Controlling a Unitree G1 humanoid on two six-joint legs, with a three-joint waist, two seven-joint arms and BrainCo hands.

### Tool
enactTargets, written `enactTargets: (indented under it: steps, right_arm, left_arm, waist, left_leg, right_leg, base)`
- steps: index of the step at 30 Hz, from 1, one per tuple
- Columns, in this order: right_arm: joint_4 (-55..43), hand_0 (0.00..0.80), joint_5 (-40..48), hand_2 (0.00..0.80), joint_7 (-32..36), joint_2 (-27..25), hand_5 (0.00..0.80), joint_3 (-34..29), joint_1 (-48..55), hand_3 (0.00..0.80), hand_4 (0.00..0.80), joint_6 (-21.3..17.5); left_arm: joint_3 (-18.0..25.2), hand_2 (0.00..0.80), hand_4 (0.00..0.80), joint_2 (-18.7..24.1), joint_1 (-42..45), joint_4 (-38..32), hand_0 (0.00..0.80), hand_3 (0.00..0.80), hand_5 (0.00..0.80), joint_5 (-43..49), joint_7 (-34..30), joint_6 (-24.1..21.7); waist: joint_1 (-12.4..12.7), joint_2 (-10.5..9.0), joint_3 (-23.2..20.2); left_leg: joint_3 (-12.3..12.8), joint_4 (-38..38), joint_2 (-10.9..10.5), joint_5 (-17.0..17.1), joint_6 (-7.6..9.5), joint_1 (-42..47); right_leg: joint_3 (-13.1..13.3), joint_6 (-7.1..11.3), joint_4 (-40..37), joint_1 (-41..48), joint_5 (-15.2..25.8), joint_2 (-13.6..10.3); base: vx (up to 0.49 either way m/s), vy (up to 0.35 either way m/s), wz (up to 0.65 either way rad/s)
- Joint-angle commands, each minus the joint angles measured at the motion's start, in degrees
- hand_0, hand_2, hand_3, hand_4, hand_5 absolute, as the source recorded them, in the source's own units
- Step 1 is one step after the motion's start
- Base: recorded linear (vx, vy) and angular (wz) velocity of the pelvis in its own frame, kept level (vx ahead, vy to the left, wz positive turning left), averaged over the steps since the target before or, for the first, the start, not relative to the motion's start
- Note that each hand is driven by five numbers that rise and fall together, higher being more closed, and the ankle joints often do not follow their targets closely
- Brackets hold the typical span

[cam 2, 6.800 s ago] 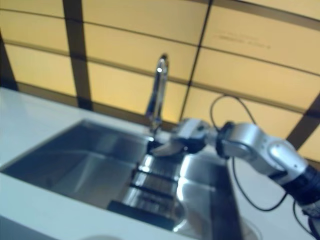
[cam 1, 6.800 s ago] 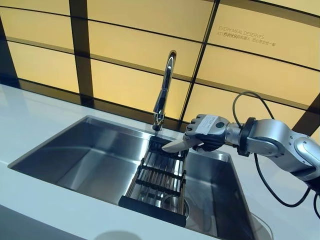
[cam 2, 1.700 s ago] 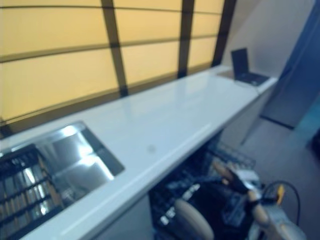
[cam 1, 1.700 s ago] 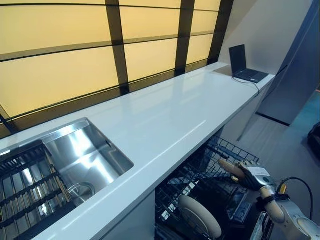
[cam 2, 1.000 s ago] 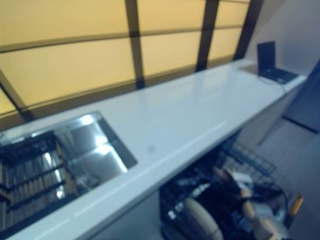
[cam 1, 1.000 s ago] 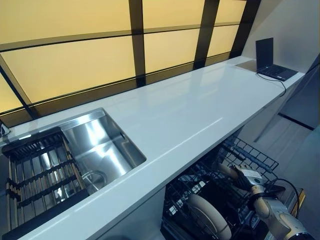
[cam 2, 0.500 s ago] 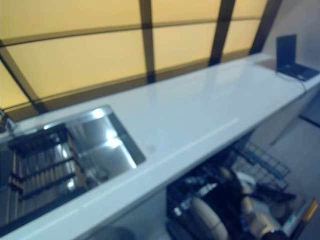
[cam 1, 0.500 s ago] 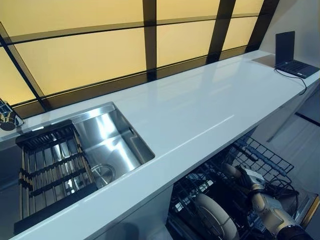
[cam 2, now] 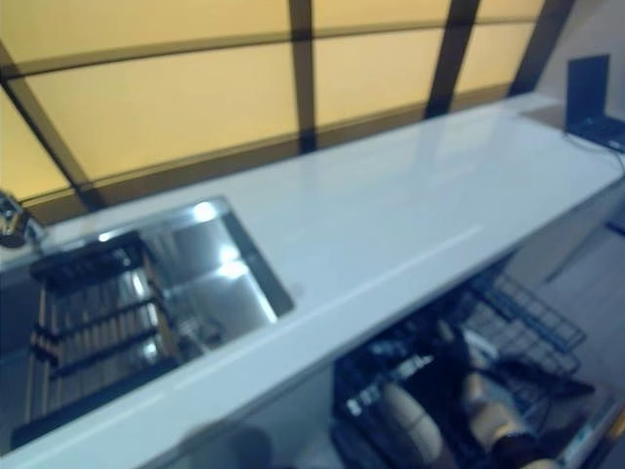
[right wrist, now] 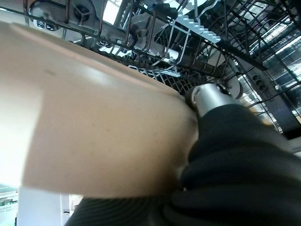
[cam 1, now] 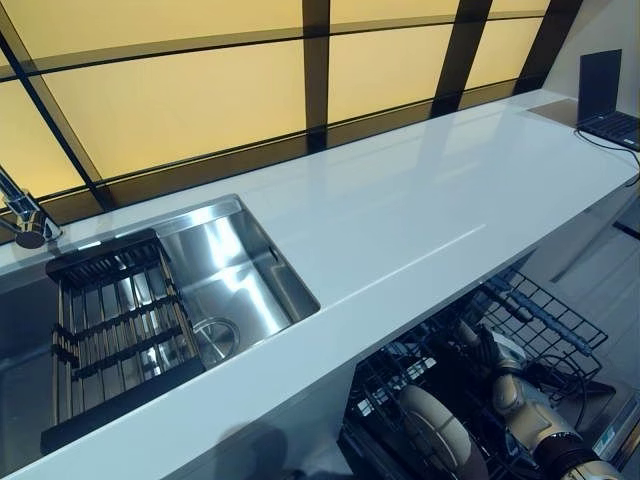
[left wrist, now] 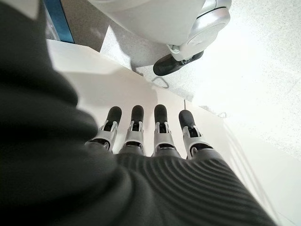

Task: Take plates into dishwasher

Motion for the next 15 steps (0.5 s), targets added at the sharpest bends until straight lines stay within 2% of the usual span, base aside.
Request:
enactTargets:
  steps: [1, 15]
  right_arm:
    - [1.2, 0.8, 2.1, 0.8, -1.5, -0.7, 0.8, 2.2, -4.1, 0.8, 0.8, 0.4]
    - [6.6, 0.8, 3.2, 0.8, -0.6, 1.3, 0.8, 3.0, -5.4, 0.8, 0.8, 0.7]
  left_arm:
    - [-4.0, 0.0, 0.0, 1.0, -2.5, 1.5, 0.0, 0.0, 0.0, 0.4, -0.1, -1.2]
    - [-4.7, 0.0, 0.0, 1.4, -3.8, 1.3, 0.0, 0.0, 0.0, 0.6, -0.6, -1.1]
  waist:
    - [0.9, -0.78, -1.1]
    - [1.6, -0.6, -0.7]
  left_leg:
    - [-3.3, -1.3, -2.8, 3.9, 2.83, -7.1]
    - [-3.5, -1.7, -3.1, 3.7, 3.26, -6.5]
  right_leg:
    - [-1.2, 0.1, 6.2, 1.5, -4.4, -2.8]
    - [-1.7, 0.25, 7.0, 0.8, -4.4, -3.0]
  base:
    - [0.0, 0.0, 0.0]
    - [0.0, 0.0, 0.0]
